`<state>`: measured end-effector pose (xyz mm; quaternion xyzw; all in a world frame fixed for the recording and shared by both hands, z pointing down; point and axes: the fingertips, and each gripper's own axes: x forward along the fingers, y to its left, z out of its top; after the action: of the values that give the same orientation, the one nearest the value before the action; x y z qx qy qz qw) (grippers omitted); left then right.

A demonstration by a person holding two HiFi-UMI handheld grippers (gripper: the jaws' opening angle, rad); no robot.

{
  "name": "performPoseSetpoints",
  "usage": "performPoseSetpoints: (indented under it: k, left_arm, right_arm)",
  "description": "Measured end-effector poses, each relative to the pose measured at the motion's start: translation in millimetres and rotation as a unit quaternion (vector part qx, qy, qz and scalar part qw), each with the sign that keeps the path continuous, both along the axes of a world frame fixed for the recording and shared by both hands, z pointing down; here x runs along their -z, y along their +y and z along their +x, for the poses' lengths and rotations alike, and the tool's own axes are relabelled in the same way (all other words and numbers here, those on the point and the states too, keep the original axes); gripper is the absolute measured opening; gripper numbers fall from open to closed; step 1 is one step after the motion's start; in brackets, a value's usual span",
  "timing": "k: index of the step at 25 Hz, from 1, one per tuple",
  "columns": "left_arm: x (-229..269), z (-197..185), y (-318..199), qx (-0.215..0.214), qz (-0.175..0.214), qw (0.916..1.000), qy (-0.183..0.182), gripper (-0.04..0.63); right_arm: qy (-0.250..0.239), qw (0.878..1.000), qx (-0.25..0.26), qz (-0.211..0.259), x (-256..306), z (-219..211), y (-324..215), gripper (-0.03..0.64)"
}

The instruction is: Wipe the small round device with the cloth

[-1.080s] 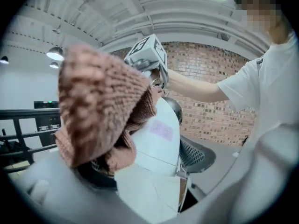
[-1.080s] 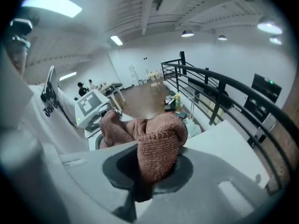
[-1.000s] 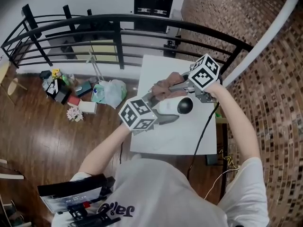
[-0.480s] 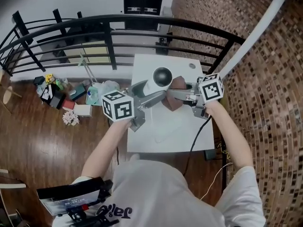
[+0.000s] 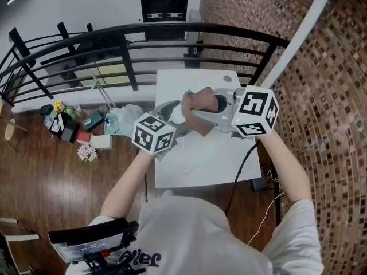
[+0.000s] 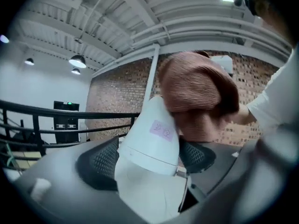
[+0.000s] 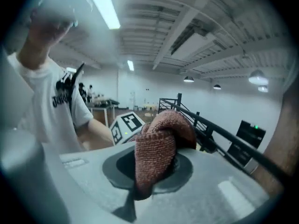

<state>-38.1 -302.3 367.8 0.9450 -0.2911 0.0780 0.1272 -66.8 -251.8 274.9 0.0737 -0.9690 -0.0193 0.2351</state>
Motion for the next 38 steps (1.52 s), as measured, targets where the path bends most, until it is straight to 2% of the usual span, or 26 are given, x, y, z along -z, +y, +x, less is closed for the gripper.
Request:
performPoseSetpoints:
  k: [2,4,6,8,10,13,15,16,19,23,26,29,33,38]
  left_arm:
    - [-0.1,14.1,13.6,-0.035,0.013,0.999,-0.024,0.425]
    - [2.2,25.9,27.5,-0.068,0.022,0.997,-0.031,0.425]
    - [7.9,33.8,38.7,-0.095,0.031,0.9947,-0.027,0.425]
    - [15.8,37.4,46.3,-0.113,0.036,0.993,-0.011,0.425]
    - [26.3,36.9,50.0,-0.123,0.027,0.9915,0.03,0.425]
    - [49.5,28.0,46.2,-0.127,0.001,0.9836,0.129,0.425]
    - [62.0,17.3,35.8,-0.107,-0.008,0.9781,0.178,0.425]
    - [64.8,12.2,28.9,-0.092,-0.009,0.9776,0.189,0.425]
    - [61.6,1.3,8.6,-0.046,-0.011,0.9821,0.182,0.425]
    - [46.5,-4.3,-6.1,-0.004,-0.025,0.9874,0.156,0.425]
    - [36.4,8.5,3.1,-0.024,-0.016,0.9933,0.112,0.423]
    - [34.7,26.4,22.3,-0.067,-0.006,0.9936,0.091,0.423]
    - [43.7,34.7,40.6,-0.103,-0.004,0.988,0.115,0.423]
    - [57.3,27.9,39.8,-0.103,-0.025,0.9775,0.182,0.423]
  right_arm:
    - [0.062,0.997,0.001,0.048,-7.9,-5.5,-13.4,0.025]
    - [0.11,0.992,-0.006,0.057,-17.4,-5.6,-30.5,0.025]
    - [0.132,0.99,-0.023,0.032,-23.7,2.1,-52.0,0.025]
    - [0.123,0.991,-0.046,-0.019,-26.4,16.2,-73.6,0.025]
    - [0.101,0.99,-0.071,-0.068,-32.6,35.1,-90.1,0.025]
    - [0.059,0.987,-0.09,-0.119,-45.8,59.1,-94.1,0.025]
    - [0.026,0.987,-0.083,-0.134,-45.9,65.2,-78.1,0.025]
    - [0.01,0.988,-0.076,-0.133,-41.5,66.1,-66.3,0.025]
    - [-0.023,0.993,-0.062,-0.095,-13.0,64.0,-30.0,0.025]
    - [-0.023,0.999,-0.013,-0.043,23.6,41.3,12.4,0.025]
    - [0.002,1.0,0.02,-0.006,34.2,14.7,20.2,0.025]
    - [0.026,0.999,0.017,0.01,38.1,3.4,-3.0,0.025]
    - [0.039,0.999,-0.032,-0.013,34.8,19.0,-53.4,0.025]
    - [0.02,0.993,-0.098,-0.055,17.4,69.9,-85.3,0.025]
